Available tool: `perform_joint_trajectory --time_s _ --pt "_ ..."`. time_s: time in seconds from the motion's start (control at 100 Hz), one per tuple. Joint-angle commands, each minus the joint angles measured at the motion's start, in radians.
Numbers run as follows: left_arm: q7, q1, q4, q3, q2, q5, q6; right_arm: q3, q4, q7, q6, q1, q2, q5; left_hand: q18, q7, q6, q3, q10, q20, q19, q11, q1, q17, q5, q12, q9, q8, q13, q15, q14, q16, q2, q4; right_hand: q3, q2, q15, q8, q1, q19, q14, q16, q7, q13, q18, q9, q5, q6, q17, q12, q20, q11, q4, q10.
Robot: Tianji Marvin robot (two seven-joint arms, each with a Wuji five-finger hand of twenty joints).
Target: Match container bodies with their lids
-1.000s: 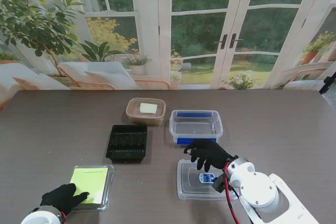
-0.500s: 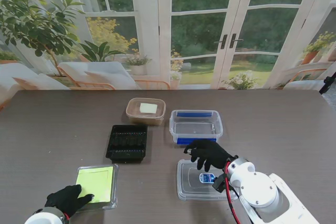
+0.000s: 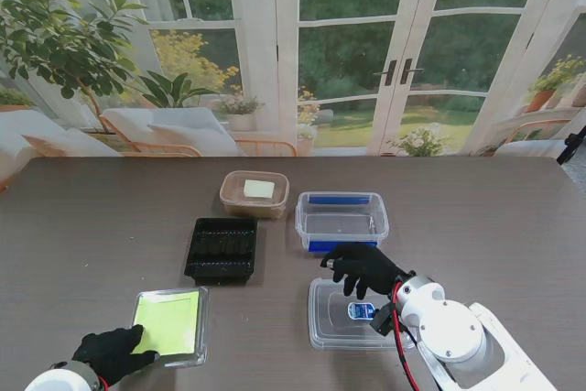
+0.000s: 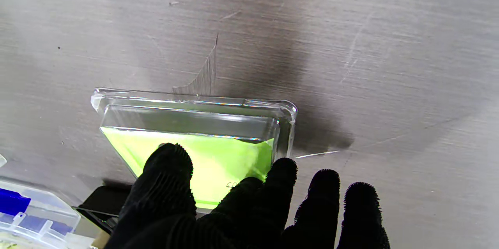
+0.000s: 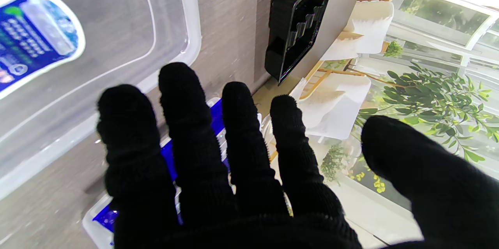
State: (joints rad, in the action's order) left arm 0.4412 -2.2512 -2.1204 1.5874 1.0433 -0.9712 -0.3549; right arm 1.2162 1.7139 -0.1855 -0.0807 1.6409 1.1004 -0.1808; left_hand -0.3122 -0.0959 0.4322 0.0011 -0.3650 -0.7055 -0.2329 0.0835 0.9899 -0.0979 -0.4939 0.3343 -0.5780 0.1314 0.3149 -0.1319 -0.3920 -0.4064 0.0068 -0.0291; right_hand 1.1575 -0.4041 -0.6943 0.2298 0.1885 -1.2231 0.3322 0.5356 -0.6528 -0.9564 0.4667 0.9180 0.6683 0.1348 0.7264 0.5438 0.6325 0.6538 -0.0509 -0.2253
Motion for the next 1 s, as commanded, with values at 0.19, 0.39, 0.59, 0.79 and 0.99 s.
perform_joint_trajectory --time_s 0.19,0.39,0.59,0.79,0.99 --pt "0.099 -0.017 0.035 0.012 -0.01 -0.001 0.066 0.0 0.01 -0.015 0.0 0.008 0.002 -0.001 0.029 0.207 -0.101 -0.014 0.053 0.001 0.01 0.007 -0.005 0.011 -0.172 0.016 -0.029 0.089 -0.009 0.001 0.039 0.002 0.045 0.025 -0.081 0.018 -0.004 -0.01 0.018 0.016 0.013 -0.002 0.006 -0.008 0.009 0.005 0.008 0.002 -0.326 -0.009 -0.007 -0.004 -0.023 -0.018" --pt "0.094 -0.021 0.034 0.033 -0.009 -0.003 0.13 0.0 0.014 -0.017 0.001 0.012 0.001 -0.001 0.033 0.208 -0.117 -0.012 0.065 0.005 0.01 0.009 0.002 0.004 -0.176 0.016 -0.038 0.09 0.001 -0.004 0.047 0.001 0.04 0.026 -0.081 0.017 -0.004 -0.01 0.018 0.017 0.014 -0.002 0.006 -0.008 0.009 0.005 0.005 0.001 -0.327 -0.009 -0.007 -0.004 -0.023 -0.02" --pt "0.013 -0.044 0.022 0.068 0.003 -0.004 0.187 -0.002 0.026 -0.019 0.007 0.02 0.0 -0.001 0.027 0.207 -0.133 -0.012 0.075 0.006 0.005 0.012 0.005 -0.009 -0.173 0.015 -0.048 0.089 0.018 -0.013 0.048 -0.001 0.034 0.026 -0.08 0.017 -0.004 -0.01 0.018 0.015 0.015 -0.002 0.007 -0.009 0.008 0.005 0.0 -0.001 -0.326 -0.009 -0.006 -0.004 -0.023 -0.017" --pt "-0.102 -0.089 0.002 0.108 0.022 0.003 0.2 -0.01 0.048 -0.016 0.01 0.03 -0.001 -0.005 0.005 0.207 -0.134 -0.012 0.057 -0.018 -0.03 0.02 0.004 -0.044 -0.172 0.02 -0.07 0.087 0.056 -0.047 0.022 -0.021 0.03 0.025 -0.079 0.015 -0.006 -0.009 0.019 0.013 0.015 -0.001 0.008 -0.011 0.01 0.006 -0.014 -0.007 -0.323 -0.009 -0.006 -0.003 -0.023 -0.019" --pt "-0.165 -0.09 0.018 0.099 0.032 -0.011 0.135 -0.027 0.088 -0.036 0.007 0.031 -0.009 -0.032 -0.019 0.206 -0.104 -0.011 0.001 -0.104 -0.096 0.036 0.001 -0.079 -0.173 0.054 -0.105 0.087 0.096 -0.115 -0.023 -0.086 0.03 0.025 -0.08 0.016 -0.007 -0.007 0.015 0.011 0.011 -0.002 0.004 -0.014 0.009 0.008 -0.021 -0.012 -0.319 -0.009 -0.005 -0.002 -0.023 -0.016"
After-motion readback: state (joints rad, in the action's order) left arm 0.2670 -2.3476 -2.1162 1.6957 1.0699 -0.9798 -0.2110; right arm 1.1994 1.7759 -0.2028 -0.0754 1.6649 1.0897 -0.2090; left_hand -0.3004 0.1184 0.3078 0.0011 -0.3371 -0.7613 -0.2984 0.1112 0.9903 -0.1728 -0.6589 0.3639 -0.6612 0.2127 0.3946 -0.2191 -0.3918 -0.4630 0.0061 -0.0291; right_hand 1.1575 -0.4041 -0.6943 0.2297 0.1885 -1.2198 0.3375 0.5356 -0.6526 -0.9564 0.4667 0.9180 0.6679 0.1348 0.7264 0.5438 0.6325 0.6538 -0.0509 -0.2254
